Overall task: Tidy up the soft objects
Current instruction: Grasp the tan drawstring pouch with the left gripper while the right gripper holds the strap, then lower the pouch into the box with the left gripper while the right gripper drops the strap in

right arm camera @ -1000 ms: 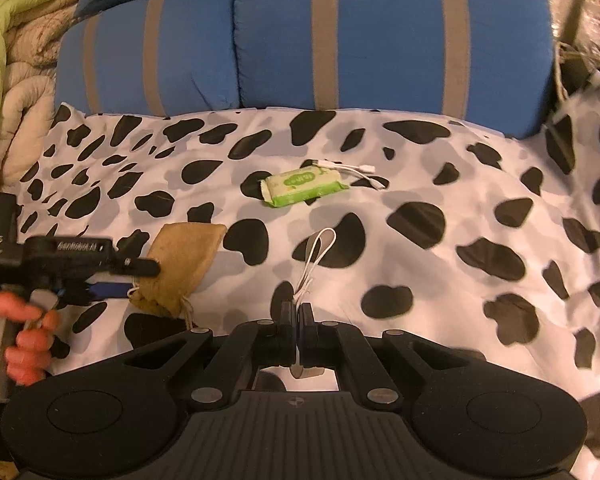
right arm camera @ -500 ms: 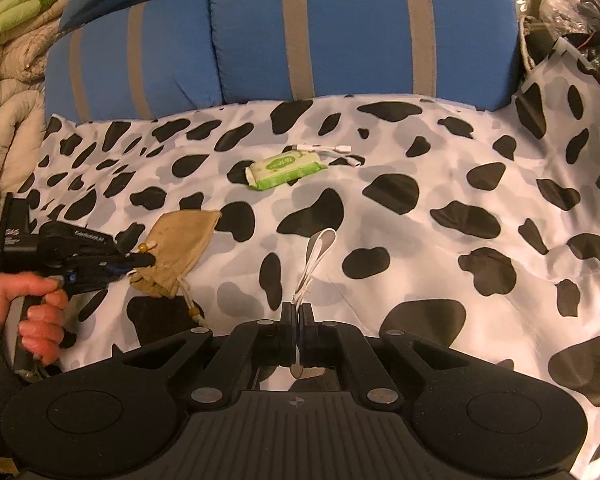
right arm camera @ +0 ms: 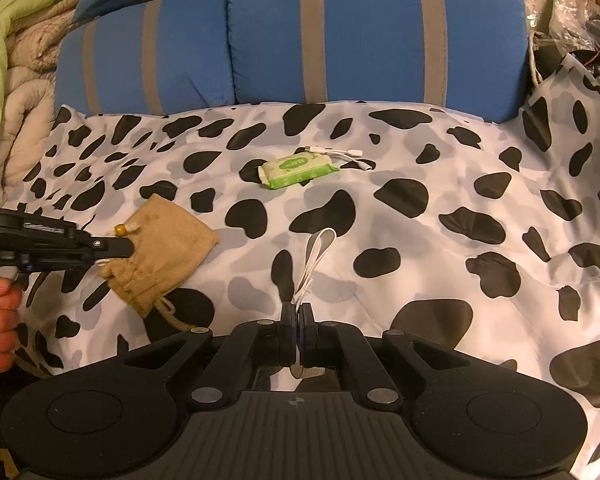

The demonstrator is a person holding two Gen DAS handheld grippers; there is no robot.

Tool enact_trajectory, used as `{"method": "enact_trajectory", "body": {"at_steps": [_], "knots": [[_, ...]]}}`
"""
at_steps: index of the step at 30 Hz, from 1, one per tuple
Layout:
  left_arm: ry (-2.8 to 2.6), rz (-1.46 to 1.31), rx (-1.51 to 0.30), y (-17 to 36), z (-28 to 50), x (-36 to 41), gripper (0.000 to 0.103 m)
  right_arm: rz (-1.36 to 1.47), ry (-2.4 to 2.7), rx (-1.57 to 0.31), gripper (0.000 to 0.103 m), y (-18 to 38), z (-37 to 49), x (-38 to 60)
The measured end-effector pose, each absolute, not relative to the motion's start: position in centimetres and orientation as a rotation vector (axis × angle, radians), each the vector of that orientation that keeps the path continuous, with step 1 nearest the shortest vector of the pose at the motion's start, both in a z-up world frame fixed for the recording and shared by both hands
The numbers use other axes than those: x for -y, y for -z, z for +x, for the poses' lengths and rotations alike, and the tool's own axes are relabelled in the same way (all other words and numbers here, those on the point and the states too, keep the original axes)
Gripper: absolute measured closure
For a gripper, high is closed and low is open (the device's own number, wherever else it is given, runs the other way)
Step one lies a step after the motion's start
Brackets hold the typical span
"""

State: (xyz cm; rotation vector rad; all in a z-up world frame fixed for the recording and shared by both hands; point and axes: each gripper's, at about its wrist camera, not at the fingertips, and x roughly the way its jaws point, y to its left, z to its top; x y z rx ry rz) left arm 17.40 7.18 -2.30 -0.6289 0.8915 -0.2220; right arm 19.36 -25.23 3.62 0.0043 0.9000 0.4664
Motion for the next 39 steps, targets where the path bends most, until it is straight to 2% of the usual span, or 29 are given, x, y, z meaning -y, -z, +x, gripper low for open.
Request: {"method": "enact_trajectory", "body": {"at_steps": [9,21,39], "knots": [[0.291,-0.519,-0.854,-0.3,12.5,-6.1,0.098,0.021,-0.483,-0.901,0.099,-4.0,16.9,25.3],[0.394,-0.524,-0.837,-1.6,6.2,-4.7,0.098,0.041,-0.544,-0.898,0.099,-4.8,13.1,25.0],[0.513,-0.383,-1.125,1.4,2.8,-0.7,0.097,0.005,-0.608,-0.961,0.099,-5.1,8.1,24.1]]}}
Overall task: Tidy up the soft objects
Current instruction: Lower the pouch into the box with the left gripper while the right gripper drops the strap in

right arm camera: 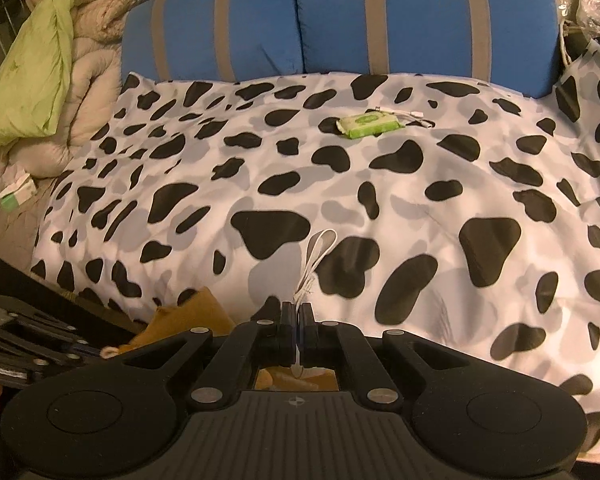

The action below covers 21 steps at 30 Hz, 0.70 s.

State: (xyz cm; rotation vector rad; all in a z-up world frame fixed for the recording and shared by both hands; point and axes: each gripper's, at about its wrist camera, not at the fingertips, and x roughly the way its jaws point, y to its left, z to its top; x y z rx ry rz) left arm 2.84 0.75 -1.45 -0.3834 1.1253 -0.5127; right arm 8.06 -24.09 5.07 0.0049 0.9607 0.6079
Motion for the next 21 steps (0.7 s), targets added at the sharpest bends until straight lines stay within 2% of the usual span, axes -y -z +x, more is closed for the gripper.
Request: {"method": "enact_trajectory", "body": {"at_steps": [3,5,6,7,10,21], "knots": [[0.49,-0.335,-1.196,2.3,3.1,-0.1,0.094,-0.031,-0.622,-0.975,0.099,-4.7,7.4,23.7],[0.454,-0.261,-1.232,2.8,3.2,0.7,0.083,-0.058,-0.632,-0.991,0.099,-4.4,7.0,23.4],[0.434,-0.218,-1.244,3.1,3.2,1.0,0.066,-0.071,-0.639,-1.002,0.099,-4.2,6.8,23.3],[0.415,-0.181,-1.251,3.2,3.1,1.3,0.054,-0.082,-0.645,-1.014,0.099,-4.0,6.6,23.2],[0.375,-0.113,-1.259,3.4,3.0,1.8,0.053,-0.118,-0.662,-1.047,0.099,-3.4,6.2,22.9],[0.321,-0.127,-1.25,3.1,3.5,1.5,0.053,-0.205,-0.713,-1.139,0.099,-1.7,5.4,22.1]]}}
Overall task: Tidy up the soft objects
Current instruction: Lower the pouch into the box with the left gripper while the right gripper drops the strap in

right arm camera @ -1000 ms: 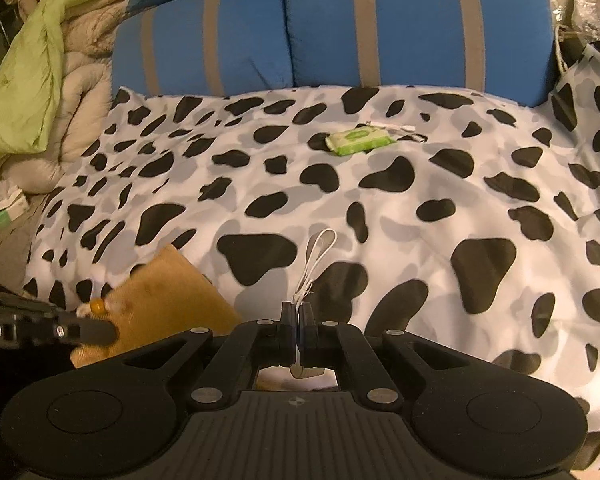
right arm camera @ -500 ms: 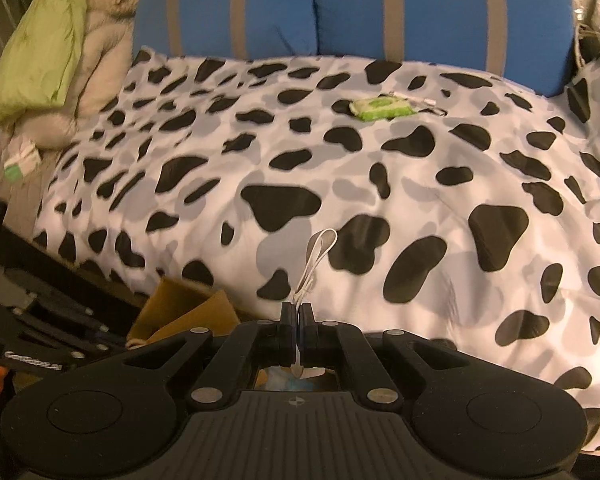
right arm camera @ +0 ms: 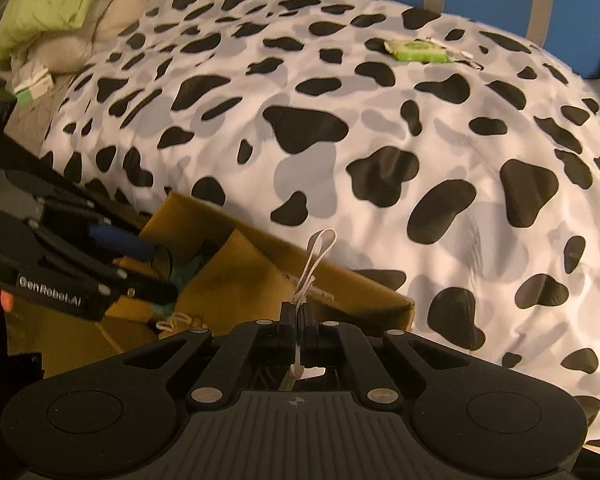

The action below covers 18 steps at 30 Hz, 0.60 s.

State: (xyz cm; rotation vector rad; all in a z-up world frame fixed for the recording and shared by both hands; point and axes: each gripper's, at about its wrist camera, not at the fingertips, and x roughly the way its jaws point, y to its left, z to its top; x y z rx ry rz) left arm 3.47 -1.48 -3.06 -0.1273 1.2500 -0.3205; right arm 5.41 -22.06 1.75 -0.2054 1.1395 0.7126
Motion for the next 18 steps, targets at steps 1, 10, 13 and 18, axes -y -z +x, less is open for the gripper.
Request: {"method": "enact_trajectory", "body": {"at_steps": [1,10,13,18], "knots": [[0.319,-0.129,-1.249,3.1,3.5,1.4,0.053,-0.211,-0.716,-1.145,0.099,-1.7,5.4,22.0],[0.306,-0.128,-1.251,3.1,3.5,1.4,0.053,-0.305,-0.741,-1.18,0.02,-0.8,4.7,20.7],[0.305,-0.124,-1.252,3.2,3.5,1.5,0.053,-0.314,-0.734,-1.182,0.01,-0.7,4.8,20.7],[0.304,-0.122,-1.253,3.2,3.6,1.6,0.053,-0.345,-0.734,-1.201,0.003,-0.3,4.7,20.4]]}}
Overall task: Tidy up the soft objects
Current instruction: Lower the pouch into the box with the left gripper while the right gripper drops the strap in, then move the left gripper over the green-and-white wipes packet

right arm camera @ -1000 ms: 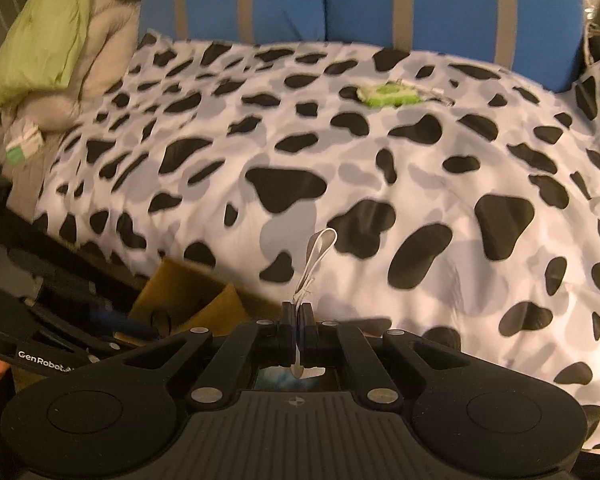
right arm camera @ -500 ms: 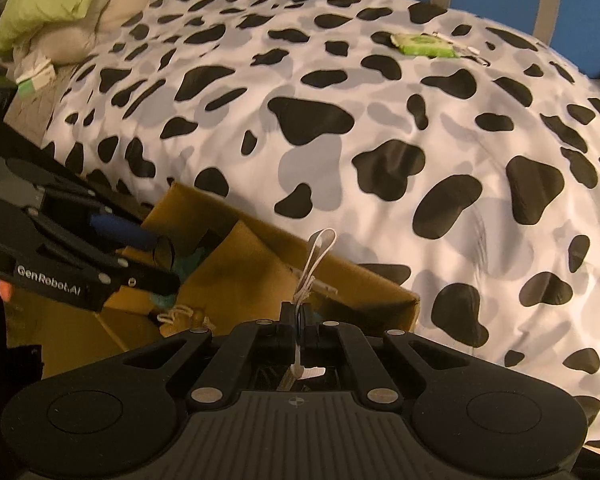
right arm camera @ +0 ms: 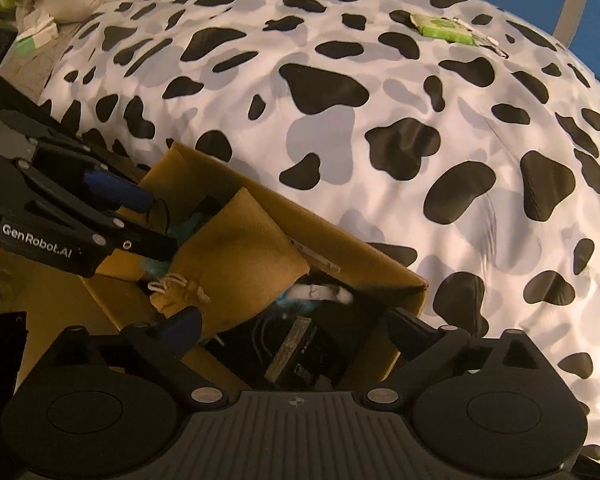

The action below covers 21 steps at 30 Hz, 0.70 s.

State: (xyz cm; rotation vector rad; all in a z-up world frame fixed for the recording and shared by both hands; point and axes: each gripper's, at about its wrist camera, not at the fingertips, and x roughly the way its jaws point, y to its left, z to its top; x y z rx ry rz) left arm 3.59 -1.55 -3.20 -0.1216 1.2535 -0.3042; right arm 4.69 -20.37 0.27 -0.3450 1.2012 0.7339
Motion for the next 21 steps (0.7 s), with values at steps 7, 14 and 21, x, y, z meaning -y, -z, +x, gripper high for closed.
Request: {"method": "enact_trajectory", "body": {"at_steps": [7,14,21], "knots": [[0.302,-0.118,-1.251,3.19,3.53,1.61,0.053,-0.375,-0.719,-1.211,0.0,0.06,4.61,20.14],[0.288,-0.114,-1.235,3.02,3.55,1.42,0.036,-0.372,-0.679,-1.217,0.0,0.25,4.96,20.45],[0.269,-0.108,-1.222,2.86,3.63,1.3,0.032,-0.368,-0.637,-1.22,0.0,0.37,5.31,20.71]]}}
